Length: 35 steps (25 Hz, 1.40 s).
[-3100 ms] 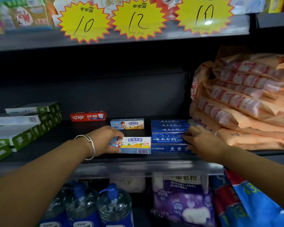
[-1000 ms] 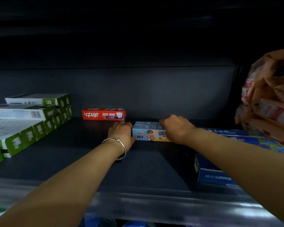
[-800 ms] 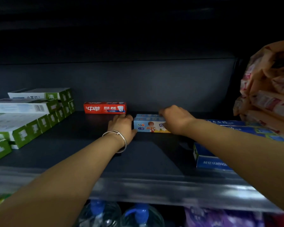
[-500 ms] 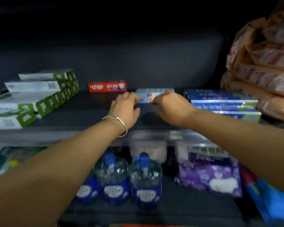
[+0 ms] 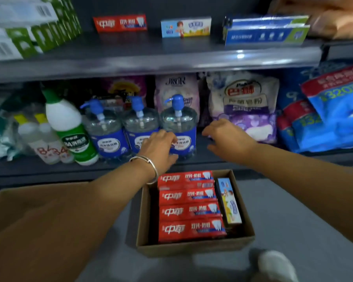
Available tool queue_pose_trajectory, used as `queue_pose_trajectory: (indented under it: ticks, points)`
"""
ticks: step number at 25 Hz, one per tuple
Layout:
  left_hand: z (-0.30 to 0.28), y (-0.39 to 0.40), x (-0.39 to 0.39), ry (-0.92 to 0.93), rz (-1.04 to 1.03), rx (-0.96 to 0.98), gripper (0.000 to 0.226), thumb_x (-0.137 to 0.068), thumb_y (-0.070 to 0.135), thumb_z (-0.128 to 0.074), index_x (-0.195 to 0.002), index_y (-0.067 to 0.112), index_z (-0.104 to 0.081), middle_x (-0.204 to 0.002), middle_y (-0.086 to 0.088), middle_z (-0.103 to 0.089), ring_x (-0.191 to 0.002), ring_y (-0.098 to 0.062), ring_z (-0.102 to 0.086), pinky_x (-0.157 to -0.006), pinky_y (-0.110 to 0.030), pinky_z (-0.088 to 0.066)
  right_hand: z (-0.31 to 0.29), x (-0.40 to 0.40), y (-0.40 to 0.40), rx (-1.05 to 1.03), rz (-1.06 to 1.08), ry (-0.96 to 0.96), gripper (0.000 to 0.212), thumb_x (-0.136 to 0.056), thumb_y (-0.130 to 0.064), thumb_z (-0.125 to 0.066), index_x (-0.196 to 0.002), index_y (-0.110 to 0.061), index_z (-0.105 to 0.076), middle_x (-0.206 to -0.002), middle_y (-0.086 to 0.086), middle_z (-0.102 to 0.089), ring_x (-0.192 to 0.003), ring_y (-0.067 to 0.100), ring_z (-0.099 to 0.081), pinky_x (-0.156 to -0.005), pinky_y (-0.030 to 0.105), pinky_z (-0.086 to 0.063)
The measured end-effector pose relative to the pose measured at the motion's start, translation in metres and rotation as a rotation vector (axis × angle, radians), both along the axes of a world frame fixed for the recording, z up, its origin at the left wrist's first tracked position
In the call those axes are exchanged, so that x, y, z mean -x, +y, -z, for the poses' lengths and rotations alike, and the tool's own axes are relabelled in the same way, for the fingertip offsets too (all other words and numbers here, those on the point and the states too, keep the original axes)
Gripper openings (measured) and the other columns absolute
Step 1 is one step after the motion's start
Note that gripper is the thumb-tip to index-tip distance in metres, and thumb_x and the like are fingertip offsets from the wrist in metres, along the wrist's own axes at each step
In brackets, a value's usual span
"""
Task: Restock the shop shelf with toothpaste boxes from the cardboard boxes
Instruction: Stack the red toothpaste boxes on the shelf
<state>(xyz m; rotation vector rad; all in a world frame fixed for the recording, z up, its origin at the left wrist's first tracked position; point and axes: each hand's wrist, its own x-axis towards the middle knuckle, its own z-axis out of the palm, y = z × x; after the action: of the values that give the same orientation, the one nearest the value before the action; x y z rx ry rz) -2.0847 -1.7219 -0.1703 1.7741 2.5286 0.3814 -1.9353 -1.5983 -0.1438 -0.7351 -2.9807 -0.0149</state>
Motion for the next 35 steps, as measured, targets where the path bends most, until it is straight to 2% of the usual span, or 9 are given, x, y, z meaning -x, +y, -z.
queue_pose_trajectory:
  ticks: [4, 8, 12, 15, 20, 24, 31, 35]
  points:
    - [0.061, 0.002, -0.011, 0.003, 0.013, 0.212, 0.052, -0.084, 0.034, -0.062, -0.131, 0.02, -0.043, -0.131, -0.002, -0.043, -0.124, -0.023, -0.038, -0.1, -0.037, -0.032, 0.06, -0.023, 0.004, 0.151, 0.142, -0.121, 0.035, -0.09, -0.016, -0.056, -0.124, -0.005, -0.054, -0.125, 0.013, -0.055, -0.117, 0.029, -0.049, -0.095, 0.04, -0.045]
    - [0.105, 0.034, -0.023, -0.027, 0.061, 0.262, 0.056, -0.083, 0.035, -0.063, -0.133, 0.023, -0.04, -0.133, -0.001, -0.041, -0.126, -0.022, -0.035, -0.102, -0.037, -0.03, 0.111, -0.035, 0.022, 0.263, 0.226, -0.196, 0.024, -0.09, -0.018, -0.055, -0.112, -0.008, -0.058, -0.119, 0.011, -0.06, -0.108, 0.026, -0.057, -0.083, 0.031, -0.045]
    - [0.137, 0.054, -0.021, 0.01, 0.066, 0.284, 0.058, -0.082, 0.035, -0.065, -0.133, 0.024, -0.039, -0.133, 0.0, -0.041, -0.126, -0.021, -0.035, -0.103, -0.036, -0.03, 0.146, -0.028, 0.032, 0.356, 0.247, -0.213, 0.032, -0.094, -0.019, -0.054, -0.126, -0.018, -0.055, -0.119, 0.007, -0.062, -0.103, 0.021, -0.061, -0.073, 0.025, -0.043]
    - [0.149, 0.053, -0.013, 0.049, 0.04, 0.31, 0.062, -0.081, 0.035, -0.066, -0.135, 0.025, -0.037, -0.134, 0.001, -0.04, -0.125, -0.021, -0.035, -0.103, -0.036, -0.03, 0.162, -0.02, 0.031, 0.394, 0.254, -0.174, 0.035, -0.094, -0.022, -0.053, -0.129, -0.02, -0.051, -0.119, 0.005, -0.062, -0.102, 0.019, -0.062, -0.077, 0.026, -0.048]
    - [0.157, 0.05, -0.01, 0.051, 0.044, 0.3, 0.063, -0.081, 0.033, -0.066, -0.136, 0.024, -0.036, -0.135, 0.001, -0.04, -0.125, -0.021, -0.034, -0.103, -0.036, -0.03, 0.177, -0.015, 0.029, 0.395, 0.236, -0.168, 0.037, -0.093, -0.026, -0.057, -0.128, -0.015, -0.05, -0.124, 0.007, -0.059, -0.109, 0.02, -0.059, -0.09, 0.032, -0.052]
    - [0.159, 0.054, -0.014, 0.061, 0.074, 0.233, 0.058, -0.083, 0.033, -0.064, -0.135, 0.024, -0.037, -0.133, 0.002, -0.041, -0.124, -0.019, -0.035, -0.102, -0.035, -0.03, 0.173, -0.005, 0.029, 0.302, 0.133, -0.127, 0.052, -0.09, -0.029, -0.061, -0.137, -0.015, -0.042, -0.136, 0.006, -0.046, -0.129, 0.02, -0.038, -0.103, 0.035, -0.042]
    - [0.169, 0.057, -0.008, 0.057, 0.069, 0.197, 0.06, -0.082, 0.033, -0.065, -0.134, 0.023, -0.037, -0.131, 0.002, -0.041, -0.123, -0.019, -0.035, -0.102, -0.034, -0.031, 0.174, 0.014, 0.034, 0.261, 0.114, -0.099, 0.059, -0.087, -0.032, -0.063, -0.138, -0.016, -0.039, -0.136, 0.006, -0.043, -0.127, 0.021, -0.037, -0.102, 0.035, -0.038]
    - [0.172, 0.064, -0.008, 0.1, 0.066, 0.187, 0.061, -0.084, 0.034, -0.064, -0.136, 0.021, -0.036, -0.133, 0.0, -0.04, -0.125, -0.02, -0.035, -0.104, -0.035, -0.029, 0.178, -0.006, 0.025, 0.279, 0.281, -0.107, 0.054, -0.088, -0.031, -0.063, -0.135, -0.014, -0.04, -0.134, 0.009, -0.045, -0.125, 0.023, -0.044, -0.099, 0.037, -0.045]
